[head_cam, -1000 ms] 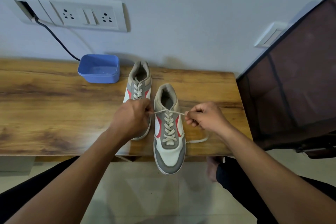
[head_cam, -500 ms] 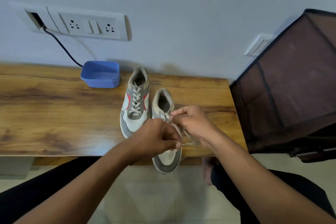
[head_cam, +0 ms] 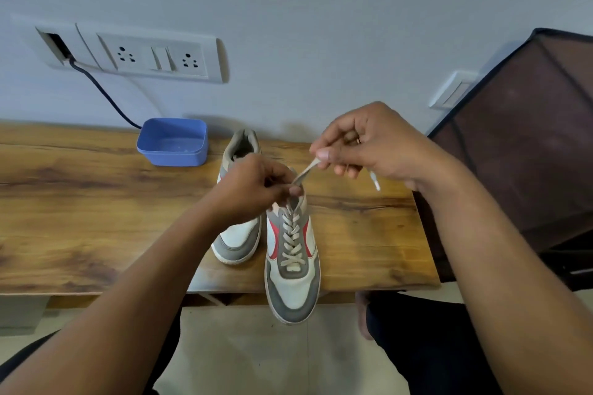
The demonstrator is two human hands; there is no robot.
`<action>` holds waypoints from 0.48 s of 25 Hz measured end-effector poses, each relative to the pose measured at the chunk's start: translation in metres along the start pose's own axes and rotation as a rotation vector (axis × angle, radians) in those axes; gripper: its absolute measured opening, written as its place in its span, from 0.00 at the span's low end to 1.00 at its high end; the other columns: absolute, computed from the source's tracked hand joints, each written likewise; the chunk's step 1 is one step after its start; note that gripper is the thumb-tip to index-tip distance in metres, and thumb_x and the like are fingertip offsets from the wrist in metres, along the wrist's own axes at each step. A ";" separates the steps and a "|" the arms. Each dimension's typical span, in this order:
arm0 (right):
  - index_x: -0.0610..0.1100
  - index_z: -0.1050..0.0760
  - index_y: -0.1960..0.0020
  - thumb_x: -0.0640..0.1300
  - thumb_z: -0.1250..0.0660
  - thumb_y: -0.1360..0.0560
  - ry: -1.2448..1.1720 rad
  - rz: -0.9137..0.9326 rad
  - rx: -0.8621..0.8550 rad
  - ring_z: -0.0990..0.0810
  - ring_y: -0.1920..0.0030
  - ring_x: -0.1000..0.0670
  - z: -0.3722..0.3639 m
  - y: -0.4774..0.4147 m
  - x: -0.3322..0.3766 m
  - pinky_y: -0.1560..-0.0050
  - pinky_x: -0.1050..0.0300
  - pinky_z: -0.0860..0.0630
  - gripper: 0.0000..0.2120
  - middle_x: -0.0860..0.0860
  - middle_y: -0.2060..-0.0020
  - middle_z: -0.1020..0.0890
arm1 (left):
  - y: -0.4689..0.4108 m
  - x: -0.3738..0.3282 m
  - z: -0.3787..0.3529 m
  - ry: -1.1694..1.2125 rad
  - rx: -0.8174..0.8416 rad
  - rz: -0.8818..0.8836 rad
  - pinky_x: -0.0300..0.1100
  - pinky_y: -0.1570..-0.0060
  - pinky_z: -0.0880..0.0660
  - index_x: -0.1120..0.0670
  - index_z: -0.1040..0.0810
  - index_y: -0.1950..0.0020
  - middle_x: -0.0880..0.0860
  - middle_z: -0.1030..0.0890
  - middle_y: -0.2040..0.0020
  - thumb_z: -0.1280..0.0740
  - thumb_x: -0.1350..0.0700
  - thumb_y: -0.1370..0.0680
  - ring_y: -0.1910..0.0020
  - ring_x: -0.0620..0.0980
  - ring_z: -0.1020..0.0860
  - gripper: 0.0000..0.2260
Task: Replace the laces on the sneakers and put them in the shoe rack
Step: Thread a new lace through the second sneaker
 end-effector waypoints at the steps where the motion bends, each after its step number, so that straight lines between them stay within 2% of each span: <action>1: 0.36 0.15 0.49 0.34 0.24 0.24 -0.102 -0.028 -0.083 0.17 0.65 0.52 0.000 -0.010 -0.011 0.66 0.62 0.21 0.04 0.42 0.61 0.12 | -0.004 0.006 0.005 -0.019 -0.092 0.036 0.52 0.57 0.20 0.53 0.13 0.56 0.53 0.16 0.65 0.26 0.56 0.23 0.67 0.46 0.20 0.03; 4: 0.35 0.16 0.55 0.31 0.22 0.28 -0.272 -0.141 -0.318 0.15 0.65 0.48 -0.019 -0.030 -0.049 0.62 0.58 0.16 0.04 0.41 0.62 0.12 | -0.016 0.017 0.006 -0.094 -0.320 0.132 0.49 0.62 0.18 0.53 0.15 0.53 0.51 0.16 0.67 0.25 0.56 0.24 0.69 0.45 0.20 0.02; 6: 0.36 0.15 0.58 0.29 0.21 0.30 -0.229 -0.212 -0.352 0.13 0.64 0.46 -0.034 -0.037 -0.067 0.59 0.54 0.14 0.05 0.43 0.63 0.12 | -0.023 0.022 -0.005 -0.121 -0.402 0.167 0.45 0.63 0.19 0.53 0.18 0.57 0.50 0.17 0.68 0.25 0.60 0.26 0.68 0.46 0.18 0.04; 9: 0.41 0.14 0.61 0.33 0.24 0.28 0.111 -0.296 -0.164 0.12 0.63 0.47 -0.054 -0.046 -0.071 0.58 0.55 0.15 0.05 0.45 0.64 0.12 | -0.031 0.028 -0.024 -0.235 -0.374 0.163 0.44 0.65 0.20 0.57 0.17 0.60 0.52 0.17 0.65 0.28 0.67 0.28 0.66 0.49 0.19 0.05; 12: 0.46 0.14 0.61 0.36 0.26 0.27 0.409 -0.326 0.018 0.15 0.65 0.50 -0.070 -0.053 -0.067 0.69 0.63 0.22 0.07 0.48 0.64 0.14 | -0.037 0.026 -0.034 -0.419 -0.191 0.108 0.43 0.63 0.24 0.59 0.13 0.53 0.57 0.15 0.59 0.30 0.67 0.26 0.63 0.53 0.19 0.08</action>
Point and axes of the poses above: each hand's wrist, its own y-axis away from the middle knuckle, its own z-axis out of the back of the hand, x = y × z, the point moved 4 cm from there along -y, towards the middle knuckle
